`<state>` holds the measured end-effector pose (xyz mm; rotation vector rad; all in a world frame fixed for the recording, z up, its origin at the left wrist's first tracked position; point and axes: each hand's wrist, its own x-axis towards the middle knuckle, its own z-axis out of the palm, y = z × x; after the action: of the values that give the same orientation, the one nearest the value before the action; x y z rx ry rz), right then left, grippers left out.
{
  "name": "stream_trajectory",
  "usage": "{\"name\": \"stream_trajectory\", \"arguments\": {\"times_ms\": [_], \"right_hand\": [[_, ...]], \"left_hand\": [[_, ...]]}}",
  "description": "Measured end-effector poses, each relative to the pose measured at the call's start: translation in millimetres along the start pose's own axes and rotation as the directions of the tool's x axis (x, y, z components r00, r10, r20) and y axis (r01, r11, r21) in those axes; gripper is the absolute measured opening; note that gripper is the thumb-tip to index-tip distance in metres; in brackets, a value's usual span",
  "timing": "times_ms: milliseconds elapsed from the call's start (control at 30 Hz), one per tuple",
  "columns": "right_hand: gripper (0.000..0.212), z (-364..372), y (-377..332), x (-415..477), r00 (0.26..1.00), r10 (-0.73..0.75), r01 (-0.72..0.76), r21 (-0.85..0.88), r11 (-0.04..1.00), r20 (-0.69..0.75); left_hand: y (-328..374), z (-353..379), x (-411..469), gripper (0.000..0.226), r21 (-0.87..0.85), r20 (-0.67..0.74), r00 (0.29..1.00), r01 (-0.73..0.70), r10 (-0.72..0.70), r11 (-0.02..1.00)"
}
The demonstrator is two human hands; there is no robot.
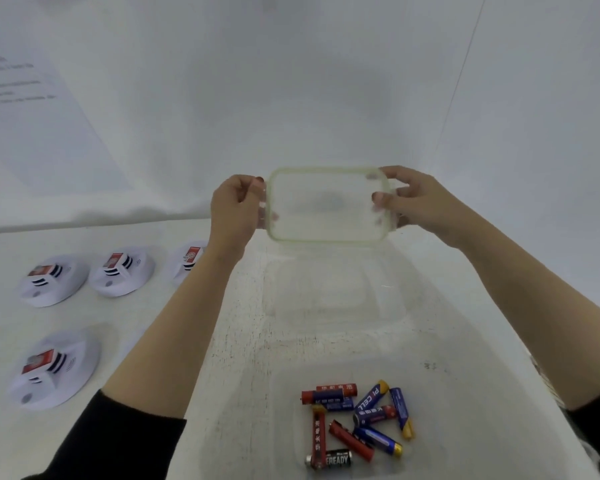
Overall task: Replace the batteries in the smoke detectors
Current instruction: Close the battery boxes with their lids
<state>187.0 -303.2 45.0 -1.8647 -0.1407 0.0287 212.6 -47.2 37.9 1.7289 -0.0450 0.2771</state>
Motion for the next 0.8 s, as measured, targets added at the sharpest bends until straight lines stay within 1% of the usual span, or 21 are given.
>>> {"name": "stream_trajectory", "arguments": {"times_ms": [100,167,233,267,300,400,533,600,700,800], "right_hand": [[0.038,0,10,-11,0.995,0.09,-0.091,-0.026,0.996,-0.034],[0.042,1,15,-19,0.987,0.151,-0.155,-0.073,0.985,-0.052],[0.045,3,19,-29,0.977,0.212,-0.215,-0.122,0.969,-0.04],[0.046,5,21,-34,0.971,0.238,-0.24,-0.151,0.959,-0.029],[0.046,8,23,-39,0.965,0.261,-0.26,-0.183,0.948,-0.019],[0.044,16,26,-53,0.956,0.292,-0.284,-0.256,0.924,-0.006],[0.032,23,26,-65,0.969,0.244,-0.24,-0.34,0.909,-0.032],[0.031,24,27,-67,0.975,0.216,-0.221,-0.359,0.907,-0.056],[0.034,27,29,-67,0.974,0.211,-0.226,-0.332,0.916,-0.083],[0.033,30,32,-67,0.967,0.242,-0.254,-0.231,0.939,-0.081]], "left_hand": [[-1,-5,-13,0.022,0.07,0.052,0.991,0.122,-0.126,0.99],[-2,-13,-20,0.019,0.128,0.093,0.972,0.203,-0.215,0.971],[1,-22,-29,0.008,0.171,0.177,0.936,0.274,-0.303,0.947],[3,-26,-35,0.007,0.188,0.218,0.916,0.3,-0.338,0.935],[4,-29,-42,0.012,0.207,0.244,0.899,0.319,-0.364,0.925],[4,-33,-59,0.018,0.262,0.266,0.876,0.336,-0.402,0.905],[-7,-33,-72,0.018,0.333,0.261,0.859,0.348,-0.441,0.876],[-12,-32,-74,0.019,0.34,0.246,0.861,0.353,-0.445,0.872],[-16,-30,-75,0.018,0.326,0.236,0.856,0.376,-0.46,0.867],[-16,-28,-76,0.016,0.283,0.23,0.846,0.415,-0.481,0.865]]}}
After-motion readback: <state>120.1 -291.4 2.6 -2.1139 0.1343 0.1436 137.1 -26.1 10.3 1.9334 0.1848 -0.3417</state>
